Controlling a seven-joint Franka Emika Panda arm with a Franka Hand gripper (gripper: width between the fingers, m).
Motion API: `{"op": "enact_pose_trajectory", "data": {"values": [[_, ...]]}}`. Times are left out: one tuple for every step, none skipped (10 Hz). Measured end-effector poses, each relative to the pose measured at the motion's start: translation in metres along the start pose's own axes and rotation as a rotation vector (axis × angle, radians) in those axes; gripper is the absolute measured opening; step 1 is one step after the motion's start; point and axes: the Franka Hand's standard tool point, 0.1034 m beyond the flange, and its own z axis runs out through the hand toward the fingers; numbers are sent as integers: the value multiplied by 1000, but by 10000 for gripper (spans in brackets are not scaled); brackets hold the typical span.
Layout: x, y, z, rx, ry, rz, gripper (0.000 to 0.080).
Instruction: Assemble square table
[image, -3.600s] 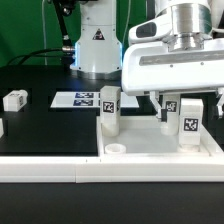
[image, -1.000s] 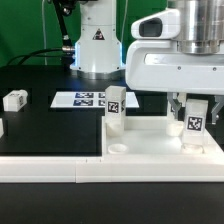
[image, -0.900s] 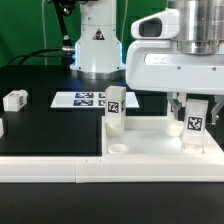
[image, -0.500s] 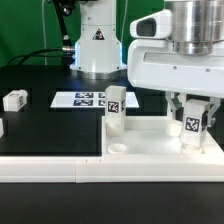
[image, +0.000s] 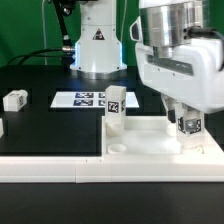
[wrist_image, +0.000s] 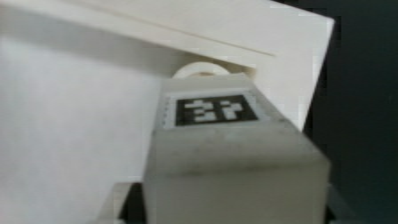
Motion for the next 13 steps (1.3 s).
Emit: {"op": "enact_pose_trajectory", "data": {"values": [[0, 1, 0, -5, -1, 91, 293], [0, 2, 0, -8, -2, 155, 293], [-1, 2, 1, -9, -5, 227, 293], [-4, 3, 1, -5, -7, 350, 293], [-4, 5, 1, 9, -10, 379, 293], [-3, 5, 1, 8, -8, 336, 293], [-4, 6, 2, 3, -5, 320, 293], [-13, 4, 0, -27, 34, 109, 487], [-25, 0, -1, -24, 54, -71, 597], [-21, 2, 0, -28, 50, -130, 633], [-18, 2, 0, -31, 53, -199, 633], [-18, 2, 0, -34, 53, -279, 647], [-18, 2, 1, -39, 57, -368, 649]]}}
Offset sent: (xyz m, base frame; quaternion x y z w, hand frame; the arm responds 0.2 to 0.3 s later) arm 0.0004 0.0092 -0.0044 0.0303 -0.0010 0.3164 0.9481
